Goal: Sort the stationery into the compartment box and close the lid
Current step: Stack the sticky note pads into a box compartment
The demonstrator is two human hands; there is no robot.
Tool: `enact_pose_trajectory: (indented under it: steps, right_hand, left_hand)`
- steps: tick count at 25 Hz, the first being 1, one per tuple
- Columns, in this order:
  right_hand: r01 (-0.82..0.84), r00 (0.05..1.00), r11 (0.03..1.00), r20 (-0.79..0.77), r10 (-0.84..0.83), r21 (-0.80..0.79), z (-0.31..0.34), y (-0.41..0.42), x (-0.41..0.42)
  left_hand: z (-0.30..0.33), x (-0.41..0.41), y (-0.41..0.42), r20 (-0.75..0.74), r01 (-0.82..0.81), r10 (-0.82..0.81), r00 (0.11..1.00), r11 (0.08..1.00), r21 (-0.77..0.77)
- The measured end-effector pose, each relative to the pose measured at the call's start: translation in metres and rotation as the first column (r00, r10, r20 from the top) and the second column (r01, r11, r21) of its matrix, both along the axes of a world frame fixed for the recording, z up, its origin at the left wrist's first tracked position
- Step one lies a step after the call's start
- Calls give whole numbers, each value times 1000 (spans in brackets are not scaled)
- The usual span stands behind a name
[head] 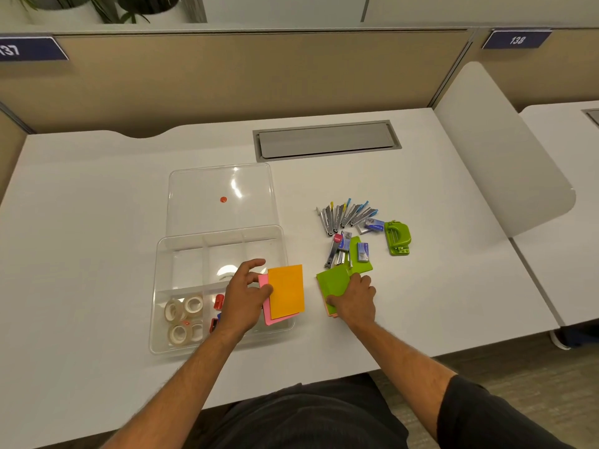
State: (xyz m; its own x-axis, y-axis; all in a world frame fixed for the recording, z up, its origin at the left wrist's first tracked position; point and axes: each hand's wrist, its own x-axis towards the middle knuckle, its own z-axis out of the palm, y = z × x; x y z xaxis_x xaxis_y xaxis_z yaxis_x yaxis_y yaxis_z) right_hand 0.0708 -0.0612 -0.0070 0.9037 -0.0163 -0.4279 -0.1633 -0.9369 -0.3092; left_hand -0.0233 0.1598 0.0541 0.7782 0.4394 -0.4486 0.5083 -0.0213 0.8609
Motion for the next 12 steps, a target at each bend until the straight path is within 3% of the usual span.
enact_pose_trajectory:
  steps: [12]
  right_hand:
    - [-178, 977, 979, 99, 189, -103, 1, -2, -10]
  left_hand:
    - [0, -3, 2, -7, 3, -3, 1000, 1000, 19]
